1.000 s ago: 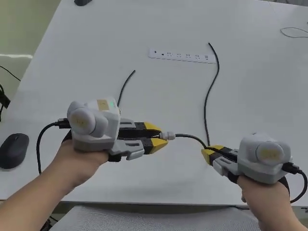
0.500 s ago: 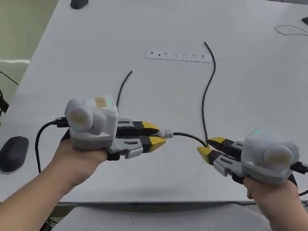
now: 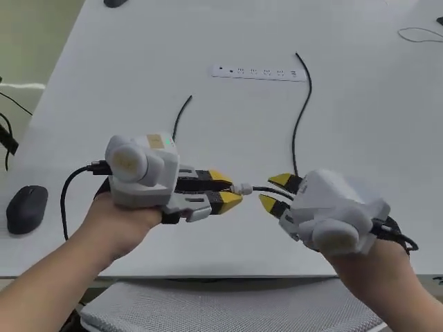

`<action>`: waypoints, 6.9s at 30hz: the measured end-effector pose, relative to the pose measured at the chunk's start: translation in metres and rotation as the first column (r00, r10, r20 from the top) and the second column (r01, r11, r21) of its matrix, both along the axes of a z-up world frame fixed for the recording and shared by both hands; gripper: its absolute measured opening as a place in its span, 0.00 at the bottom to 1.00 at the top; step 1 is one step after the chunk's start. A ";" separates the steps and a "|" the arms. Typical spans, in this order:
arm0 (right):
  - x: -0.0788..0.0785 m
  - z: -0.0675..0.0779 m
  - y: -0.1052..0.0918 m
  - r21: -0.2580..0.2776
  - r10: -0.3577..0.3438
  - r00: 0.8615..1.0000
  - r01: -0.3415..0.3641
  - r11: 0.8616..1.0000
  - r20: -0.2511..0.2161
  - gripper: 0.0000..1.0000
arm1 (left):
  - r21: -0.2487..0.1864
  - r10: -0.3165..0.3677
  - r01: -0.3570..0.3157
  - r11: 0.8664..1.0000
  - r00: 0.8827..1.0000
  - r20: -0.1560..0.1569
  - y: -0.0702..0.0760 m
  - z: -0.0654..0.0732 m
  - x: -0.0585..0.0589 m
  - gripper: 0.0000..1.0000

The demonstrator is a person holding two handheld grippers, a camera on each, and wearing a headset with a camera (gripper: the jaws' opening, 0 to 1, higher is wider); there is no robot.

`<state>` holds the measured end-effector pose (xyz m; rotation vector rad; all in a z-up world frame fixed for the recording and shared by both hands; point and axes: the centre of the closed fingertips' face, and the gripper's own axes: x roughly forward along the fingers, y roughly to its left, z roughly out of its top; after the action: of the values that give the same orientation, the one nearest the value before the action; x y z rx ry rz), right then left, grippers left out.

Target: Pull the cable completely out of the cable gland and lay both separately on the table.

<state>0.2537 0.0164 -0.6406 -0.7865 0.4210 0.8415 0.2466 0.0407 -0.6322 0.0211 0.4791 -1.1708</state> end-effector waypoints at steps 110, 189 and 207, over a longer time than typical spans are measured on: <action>0.009 -0.041 -0.065 0.218 -0.337 0.868 0.431 0.876 -0.364 0.12 | 0.035 0.025 -0.024 0.999 1.000 -0.019 -0.007 -0.011 0.015 0.15; 0.020 -0.079 -0.075 0.213 -0.413 0.774 0.560 0.801 -0.480 0.00 | 0.016 0.027 -0.027 1.000 1.000 -0.012 -0.013 -0.009 0.007 0.15; 0.014 -0.088 -0.080 0.189 -0.369 0.794 0.506 0.842 -0.483 0.00 | 0.020 0.045 -0.045 0.999 0.999 -0.028 -0.014 -0.012 0.012 0.15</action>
<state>0.2672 -0.0633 -0.7287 -0.1764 0.8127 0.6041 0.2583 0.0267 -0.6444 0.0106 0.5137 -1.1234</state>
